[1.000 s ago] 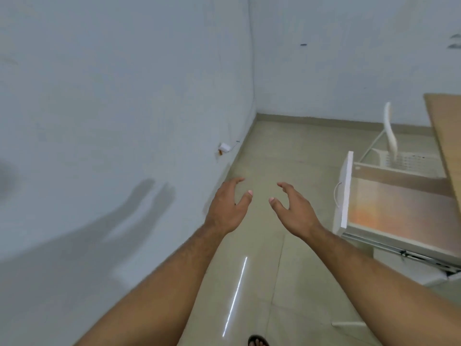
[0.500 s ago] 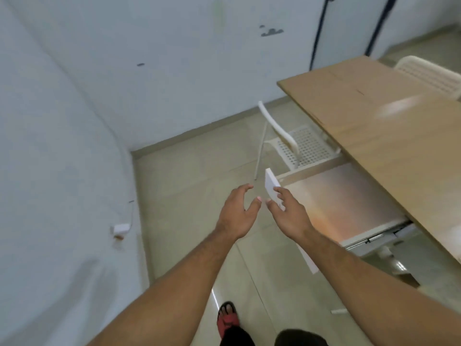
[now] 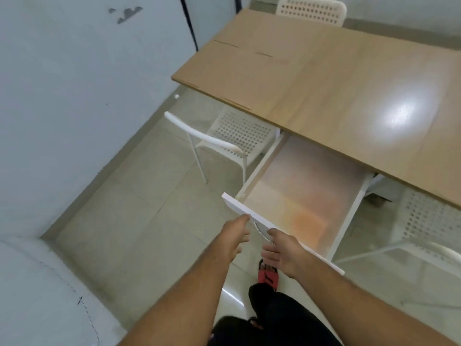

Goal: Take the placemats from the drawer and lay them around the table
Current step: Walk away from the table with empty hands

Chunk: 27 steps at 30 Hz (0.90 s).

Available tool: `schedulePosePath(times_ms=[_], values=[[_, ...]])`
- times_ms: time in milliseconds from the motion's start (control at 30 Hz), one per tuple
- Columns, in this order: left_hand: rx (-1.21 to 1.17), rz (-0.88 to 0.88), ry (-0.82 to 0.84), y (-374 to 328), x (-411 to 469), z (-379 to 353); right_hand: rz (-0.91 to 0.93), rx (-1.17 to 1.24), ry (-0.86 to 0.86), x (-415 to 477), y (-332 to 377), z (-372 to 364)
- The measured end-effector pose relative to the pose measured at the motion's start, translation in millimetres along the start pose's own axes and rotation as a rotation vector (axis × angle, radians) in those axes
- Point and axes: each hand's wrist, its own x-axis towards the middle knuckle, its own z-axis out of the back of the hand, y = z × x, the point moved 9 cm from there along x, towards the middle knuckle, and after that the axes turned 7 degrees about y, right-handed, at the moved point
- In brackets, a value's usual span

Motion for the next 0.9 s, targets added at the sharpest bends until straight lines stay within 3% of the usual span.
schedulePosePath(times_ms=[233,567,900], values=[[-0.301,0.134,0.094,-26,48,-13,-0.08,0.463,-0.106,30,-6,-3],[-0.061,0.171,0.251,-87,91,-31,0.033,0.688,-0.338,42,48,21],[0.025,0.12,0.272,-167,131,-74,0.187,0.832,-0.322,53,125,59]])
